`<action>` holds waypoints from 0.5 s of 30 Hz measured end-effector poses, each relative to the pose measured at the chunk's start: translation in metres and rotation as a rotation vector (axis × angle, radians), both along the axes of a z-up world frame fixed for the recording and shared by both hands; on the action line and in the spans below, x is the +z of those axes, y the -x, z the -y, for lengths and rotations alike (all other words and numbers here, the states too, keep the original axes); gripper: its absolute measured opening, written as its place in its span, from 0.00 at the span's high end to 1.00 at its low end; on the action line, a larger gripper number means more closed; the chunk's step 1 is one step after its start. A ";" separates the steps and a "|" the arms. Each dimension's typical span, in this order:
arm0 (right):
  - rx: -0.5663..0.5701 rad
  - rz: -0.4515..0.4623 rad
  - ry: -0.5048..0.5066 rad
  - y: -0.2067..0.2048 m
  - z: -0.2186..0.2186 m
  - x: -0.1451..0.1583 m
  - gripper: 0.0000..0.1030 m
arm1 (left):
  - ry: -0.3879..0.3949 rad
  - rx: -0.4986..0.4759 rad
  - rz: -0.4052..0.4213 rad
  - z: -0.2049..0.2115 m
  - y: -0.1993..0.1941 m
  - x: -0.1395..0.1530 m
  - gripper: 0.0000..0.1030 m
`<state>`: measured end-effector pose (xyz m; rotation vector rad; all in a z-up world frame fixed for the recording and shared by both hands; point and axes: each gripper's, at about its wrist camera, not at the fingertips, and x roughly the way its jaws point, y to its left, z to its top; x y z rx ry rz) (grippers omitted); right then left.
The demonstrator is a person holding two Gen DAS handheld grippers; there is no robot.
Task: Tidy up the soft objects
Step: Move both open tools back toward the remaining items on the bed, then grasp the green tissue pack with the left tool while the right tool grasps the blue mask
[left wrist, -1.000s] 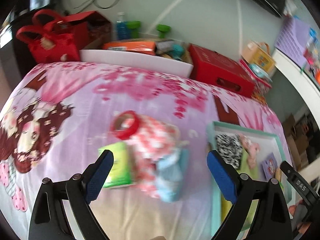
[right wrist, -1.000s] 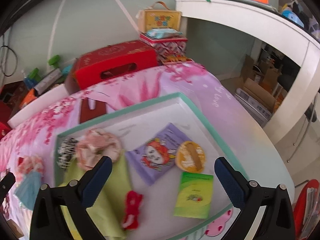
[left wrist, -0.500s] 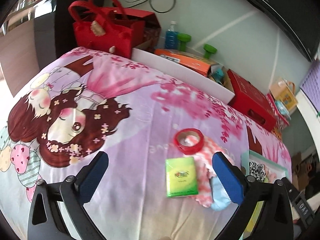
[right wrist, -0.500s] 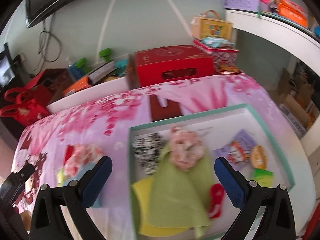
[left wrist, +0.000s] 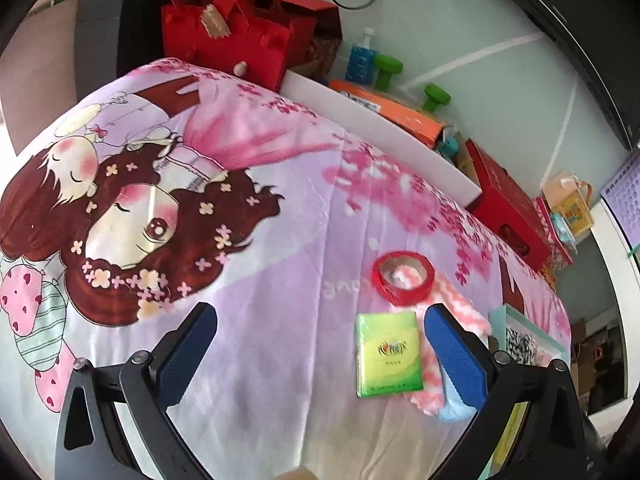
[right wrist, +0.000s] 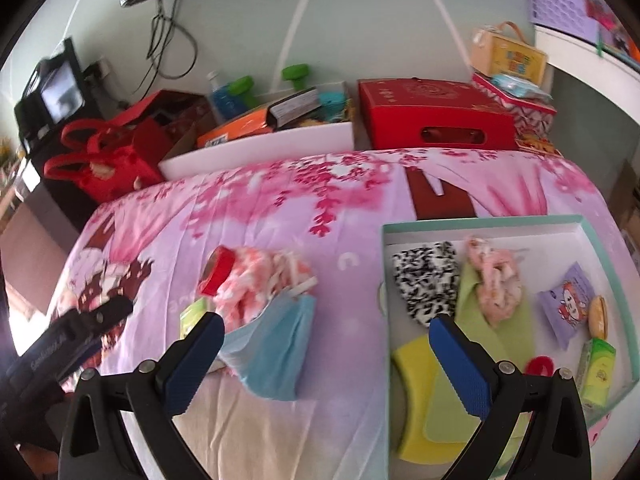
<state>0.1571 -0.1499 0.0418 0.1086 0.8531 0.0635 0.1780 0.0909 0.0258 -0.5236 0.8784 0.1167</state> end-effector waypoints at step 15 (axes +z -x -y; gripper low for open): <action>0.134 -0.027 0.030 0.006 -0.042 -0.014 0.02 | -0.067 0.016 0.000 -0.002 -0.006 -0.011 0.00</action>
